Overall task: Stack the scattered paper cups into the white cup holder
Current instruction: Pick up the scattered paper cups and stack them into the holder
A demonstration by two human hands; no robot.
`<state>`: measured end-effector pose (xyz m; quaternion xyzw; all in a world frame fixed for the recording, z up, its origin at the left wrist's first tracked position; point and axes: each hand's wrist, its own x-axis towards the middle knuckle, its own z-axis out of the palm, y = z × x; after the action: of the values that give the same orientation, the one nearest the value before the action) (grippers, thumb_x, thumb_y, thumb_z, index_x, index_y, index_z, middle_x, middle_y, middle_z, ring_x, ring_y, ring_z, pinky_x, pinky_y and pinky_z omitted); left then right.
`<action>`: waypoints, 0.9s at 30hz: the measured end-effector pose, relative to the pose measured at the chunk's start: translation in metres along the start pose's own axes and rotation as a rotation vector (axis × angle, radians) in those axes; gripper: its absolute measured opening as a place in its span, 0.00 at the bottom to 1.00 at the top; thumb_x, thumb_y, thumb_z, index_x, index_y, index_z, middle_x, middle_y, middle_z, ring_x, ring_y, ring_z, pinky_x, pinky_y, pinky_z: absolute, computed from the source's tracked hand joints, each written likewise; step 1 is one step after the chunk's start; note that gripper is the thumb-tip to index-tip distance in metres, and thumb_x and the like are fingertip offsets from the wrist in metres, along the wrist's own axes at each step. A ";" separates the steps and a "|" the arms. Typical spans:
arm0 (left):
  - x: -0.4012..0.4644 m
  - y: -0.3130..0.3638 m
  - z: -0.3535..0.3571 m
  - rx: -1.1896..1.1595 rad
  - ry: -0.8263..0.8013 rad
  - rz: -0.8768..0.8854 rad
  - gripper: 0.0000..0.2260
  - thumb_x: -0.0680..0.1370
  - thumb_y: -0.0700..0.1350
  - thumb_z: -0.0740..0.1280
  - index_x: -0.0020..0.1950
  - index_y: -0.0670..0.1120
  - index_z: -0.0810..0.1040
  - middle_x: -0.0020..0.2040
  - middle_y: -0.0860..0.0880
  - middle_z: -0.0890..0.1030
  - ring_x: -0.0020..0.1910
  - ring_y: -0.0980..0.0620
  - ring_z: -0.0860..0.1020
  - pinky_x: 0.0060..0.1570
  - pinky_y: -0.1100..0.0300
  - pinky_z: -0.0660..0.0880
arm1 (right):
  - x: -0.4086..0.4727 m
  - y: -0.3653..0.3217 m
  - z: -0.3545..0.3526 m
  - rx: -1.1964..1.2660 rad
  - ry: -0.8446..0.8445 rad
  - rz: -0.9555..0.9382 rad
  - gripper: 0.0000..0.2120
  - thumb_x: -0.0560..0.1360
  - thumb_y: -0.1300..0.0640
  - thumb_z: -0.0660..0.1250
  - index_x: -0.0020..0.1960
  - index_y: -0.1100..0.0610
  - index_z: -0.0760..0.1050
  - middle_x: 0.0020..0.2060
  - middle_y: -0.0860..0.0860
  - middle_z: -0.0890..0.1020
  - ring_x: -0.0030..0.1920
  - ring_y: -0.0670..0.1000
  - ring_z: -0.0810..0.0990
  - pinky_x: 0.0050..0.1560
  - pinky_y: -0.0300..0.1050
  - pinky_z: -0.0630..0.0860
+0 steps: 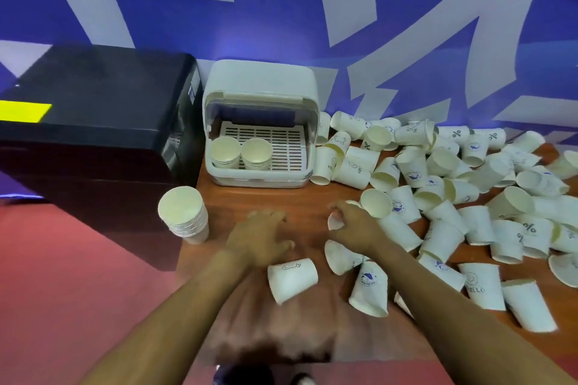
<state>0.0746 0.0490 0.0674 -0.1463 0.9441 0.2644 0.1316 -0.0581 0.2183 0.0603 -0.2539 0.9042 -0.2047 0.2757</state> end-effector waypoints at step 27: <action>-0.028 0.005 0.111 -0.092 -0.227 -0.260 0.40 0.66 0.63 0.70 0.74 0.61 0.56 0.69 0.52 0.68 0.67 0.47 0.69 0.63 0.53 0.69 | -0.019 0.064 0.044 -0.595 -0.028 -0.220 0.34 0.74 0.57 0.65 0.76 0.47 0.54 0.72 0.47 0.65 0.70 0.55 0.63 0.65 0.51 0.62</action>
<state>0.1174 0.1185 -0.0135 -0.2421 0.8832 0.3031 0.2636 -0.0402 0.2692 0.0011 -0.4223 0.8877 0.0441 0.1780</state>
